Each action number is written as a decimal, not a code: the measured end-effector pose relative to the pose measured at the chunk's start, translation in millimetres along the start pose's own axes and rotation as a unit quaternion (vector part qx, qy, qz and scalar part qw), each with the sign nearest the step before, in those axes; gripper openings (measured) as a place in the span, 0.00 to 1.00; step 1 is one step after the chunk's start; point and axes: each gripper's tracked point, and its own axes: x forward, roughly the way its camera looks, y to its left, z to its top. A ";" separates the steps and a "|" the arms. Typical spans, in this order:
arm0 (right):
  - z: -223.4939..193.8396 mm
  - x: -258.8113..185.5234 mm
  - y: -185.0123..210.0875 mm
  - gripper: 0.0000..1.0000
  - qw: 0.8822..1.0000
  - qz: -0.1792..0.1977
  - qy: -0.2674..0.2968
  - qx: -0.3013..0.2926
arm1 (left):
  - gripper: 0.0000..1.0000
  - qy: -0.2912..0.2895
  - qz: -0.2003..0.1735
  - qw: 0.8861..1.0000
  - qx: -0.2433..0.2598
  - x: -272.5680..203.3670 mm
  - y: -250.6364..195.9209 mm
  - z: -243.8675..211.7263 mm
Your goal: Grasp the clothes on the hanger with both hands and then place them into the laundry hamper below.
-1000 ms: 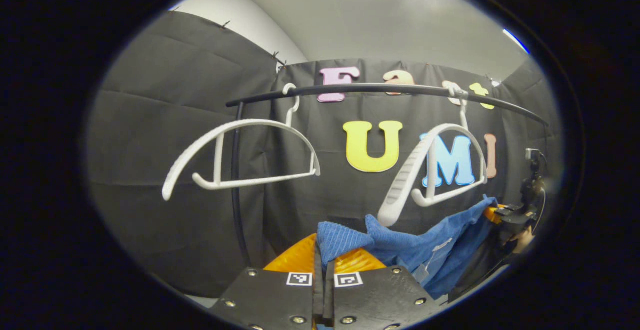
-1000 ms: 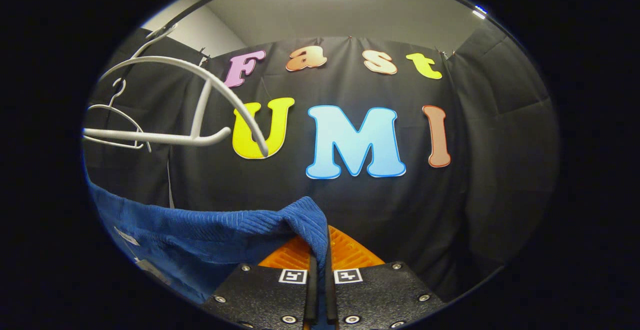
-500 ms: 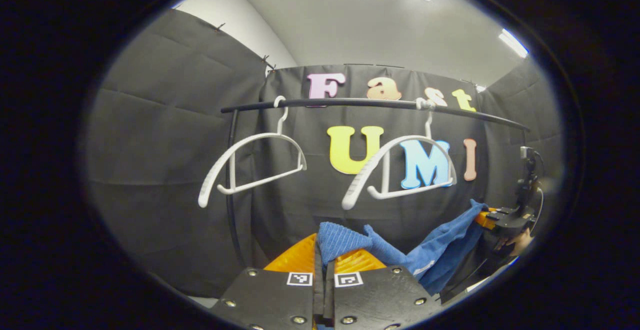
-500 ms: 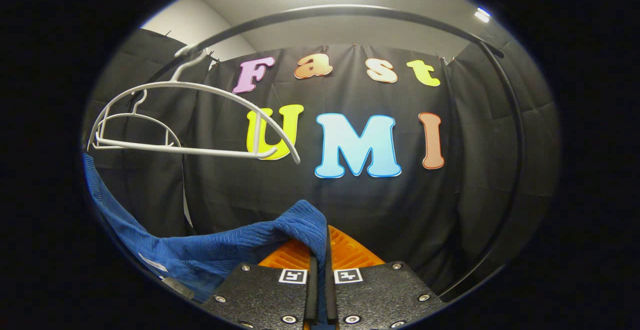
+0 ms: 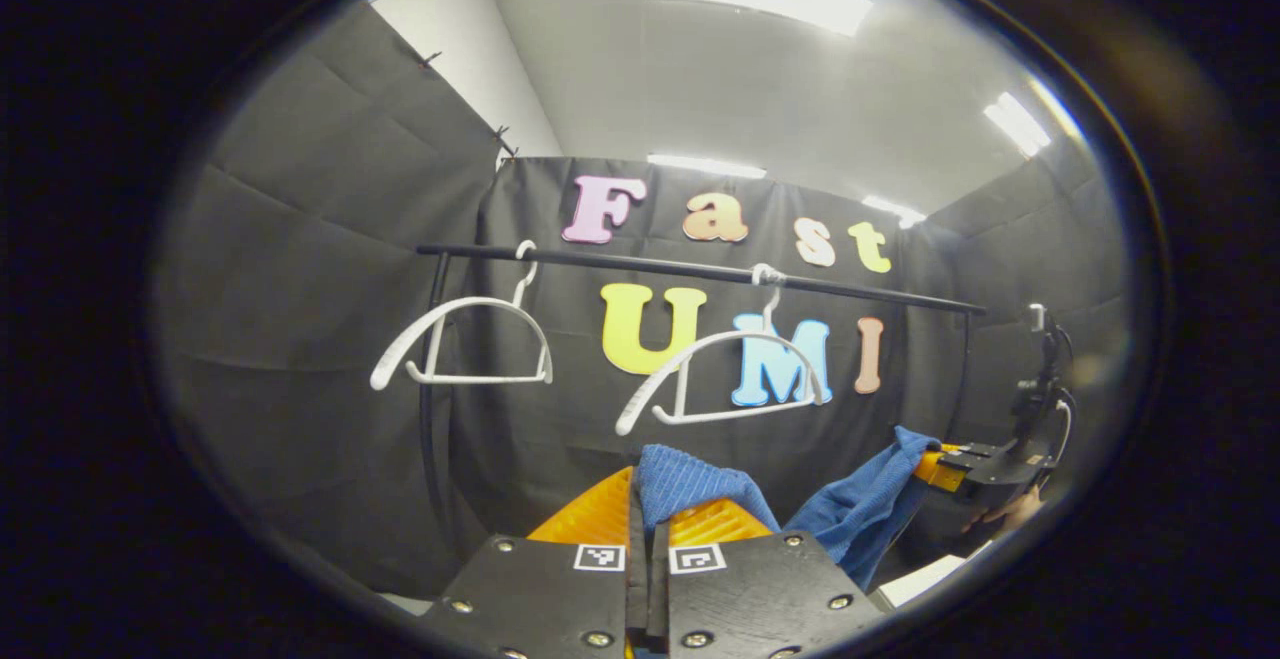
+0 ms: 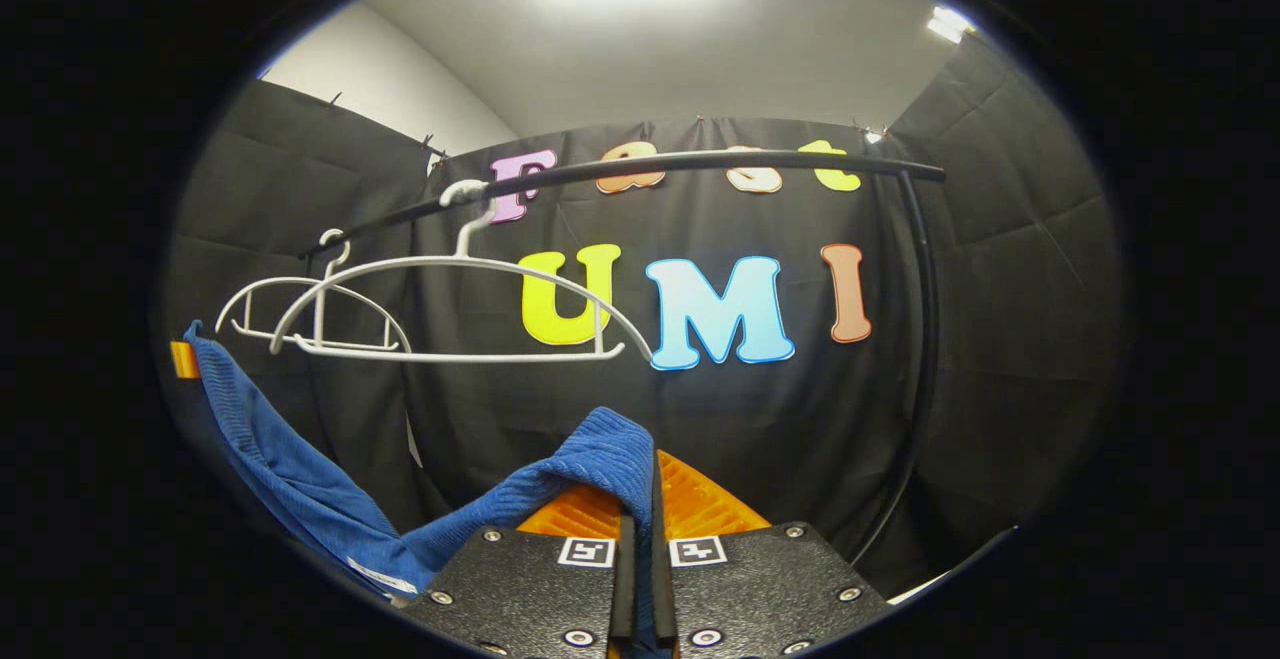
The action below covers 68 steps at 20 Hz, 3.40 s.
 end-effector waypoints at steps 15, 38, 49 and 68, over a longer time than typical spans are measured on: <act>-90.7 -99.0 81.6 0.06 0.995 0.047 0.086 0.002 | 0.01 0.075 -0.096 0.992 -0.021 -41.9 -67.9 -105.2; -336.1 -140.7 60.5 0.17 0.938 0.039 0.340 -0.058 | 0.02 0.370 -0.003 0.929 0.013 -68.9 -14.1 -344.0; -346.4 -161.2 50.8 0.92 0.933 0.020 0.351 -0.073 | 0.95 0.370 0.014 0.928 0.033 -81.7 -8.9 -350.2; -116.1 -156.0 33.3 0.94 0.990 -0.054 0.120 -0.042 | 0.97 0.101 -0.032 0.991 0.081 -34.2 -32.6 -86.0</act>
